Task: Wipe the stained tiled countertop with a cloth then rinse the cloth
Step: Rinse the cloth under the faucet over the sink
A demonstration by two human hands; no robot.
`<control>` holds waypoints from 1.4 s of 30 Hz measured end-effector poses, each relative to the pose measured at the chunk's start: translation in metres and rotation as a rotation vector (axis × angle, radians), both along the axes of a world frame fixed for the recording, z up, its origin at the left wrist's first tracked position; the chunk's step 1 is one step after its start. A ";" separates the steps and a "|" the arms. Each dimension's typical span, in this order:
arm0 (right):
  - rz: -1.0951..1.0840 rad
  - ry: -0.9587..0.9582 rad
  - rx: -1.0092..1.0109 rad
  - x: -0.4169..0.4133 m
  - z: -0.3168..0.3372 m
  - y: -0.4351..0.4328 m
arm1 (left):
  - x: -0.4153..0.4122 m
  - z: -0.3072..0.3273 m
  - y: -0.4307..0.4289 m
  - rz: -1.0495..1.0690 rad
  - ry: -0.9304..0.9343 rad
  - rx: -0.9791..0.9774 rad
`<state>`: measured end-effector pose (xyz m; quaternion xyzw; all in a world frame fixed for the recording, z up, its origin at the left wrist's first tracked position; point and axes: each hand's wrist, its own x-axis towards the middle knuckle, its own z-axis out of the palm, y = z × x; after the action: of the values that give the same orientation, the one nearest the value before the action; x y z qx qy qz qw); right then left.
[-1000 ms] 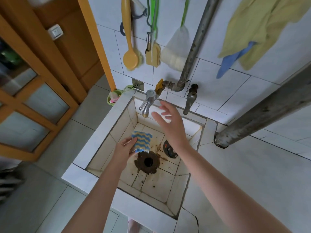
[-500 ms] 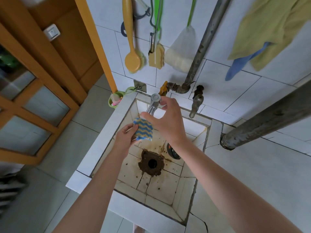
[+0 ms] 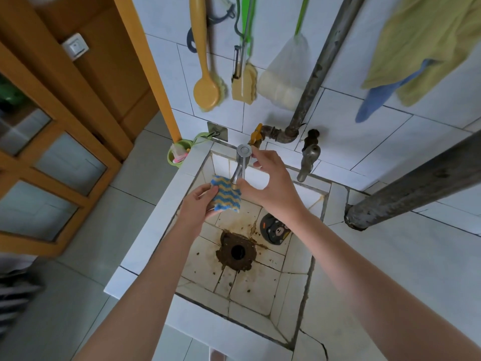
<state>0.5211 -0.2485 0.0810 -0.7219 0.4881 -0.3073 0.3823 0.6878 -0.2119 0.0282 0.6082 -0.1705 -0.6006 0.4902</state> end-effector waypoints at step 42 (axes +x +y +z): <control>-0.139 -0.215 0.708 0.000 -0.062 -0.002 | -0.003 -0.005 -0.002 -0.116 -0.027 -0.020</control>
<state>0.5206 -0.2503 0.0193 -0.4739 0.5689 -0.2186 0.6356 0.6853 -0.2137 0.0235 0.6004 -0.2182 -0.6178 0.4585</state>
